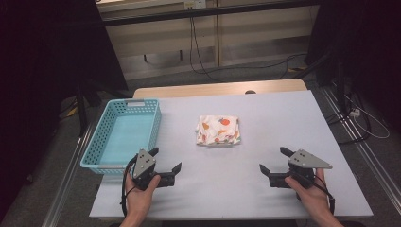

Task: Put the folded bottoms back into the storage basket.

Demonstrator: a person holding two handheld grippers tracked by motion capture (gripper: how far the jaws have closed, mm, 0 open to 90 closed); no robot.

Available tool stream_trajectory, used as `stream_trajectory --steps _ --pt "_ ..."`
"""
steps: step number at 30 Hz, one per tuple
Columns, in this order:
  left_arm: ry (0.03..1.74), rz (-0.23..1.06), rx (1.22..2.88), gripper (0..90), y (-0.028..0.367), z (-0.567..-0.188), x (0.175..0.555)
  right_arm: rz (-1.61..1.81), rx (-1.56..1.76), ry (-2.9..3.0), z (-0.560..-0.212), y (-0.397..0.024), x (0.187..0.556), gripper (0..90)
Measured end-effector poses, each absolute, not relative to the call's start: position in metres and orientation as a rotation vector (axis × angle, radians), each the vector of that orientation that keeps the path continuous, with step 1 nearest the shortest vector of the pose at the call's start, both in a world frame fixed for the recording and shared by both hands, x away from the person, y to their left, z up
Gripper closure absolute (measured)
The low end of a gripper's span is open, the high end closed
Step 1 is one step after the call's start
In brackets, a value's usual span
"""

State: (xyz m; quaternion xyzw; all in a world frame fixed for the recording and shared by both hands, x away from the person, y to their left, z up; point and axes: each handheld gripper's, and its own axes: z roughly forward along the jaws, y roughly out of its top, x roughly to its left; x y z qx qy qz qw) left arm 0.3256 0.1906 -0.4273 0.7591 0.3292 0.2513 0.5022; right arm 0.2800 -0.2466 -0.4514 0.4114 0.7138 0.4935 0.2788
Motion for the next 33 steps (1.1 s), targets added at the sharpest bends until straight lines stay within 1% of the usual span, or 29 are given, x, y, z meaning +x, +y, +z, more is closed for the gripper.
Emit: stream_trajectory --steps 10,11,13,16,19,20,22,23,24,33 --pt "0.812 0.598 1.844 4.4 0.193 -0.428 0.325 1.301 1.053 1.976 -0.453 -0.234 0.279 5.8" --pt "0.810 0.590 1.842 4.3 0.192 -0.428 0.324 1.302 1.047 1.984 -0.453 -0.230 0.280 9.0" --pt "0.800 0.587 1.840 4.3 0.192 -0.428 0.324 1.300 1.053 1.982 -0.453 -0.228 0.280 9.5" --pt "0.804 0.576 1.840 4.3 0.191 -0.428 0.325 1.295 1.033 2.001 -0.453 -0.223 0.282 8.4" --pt "0.795 0.574 1.861 4.4 0.189 -0.429 0.327 1.303 1.021 2.020 -0.452 -0.217 0.287 9.7" --pt "0.792 0.566 1.868 4.5 0.187 -0.431 0.328 1.280 1.022 2.020 -0.451 -0.214 0.289 13.9" --pt "0.786 0.554 1.873 4.5 0.186 -0.431 0.329 1.288 1.001 2.052 -0.451 -0.213 0.291 10.7" --pt "0.786 0.554 1.873 4.5 0.186 -0.431 0.329 1.288 1.001 2.052 -0.451 -0.213 0.291 10.7" --pt "0.782 0.556 1.871 4.5 0.184 -0.432 0.330 1.280 0.996 2.062 -0.451 -0.211 0.294 13.2" --pt "0.763 0.531 1.887 4.7 0.184 -0.432 0.328 1.304 0.996 2.154 -0.447 -0.200 0.307 14.0"
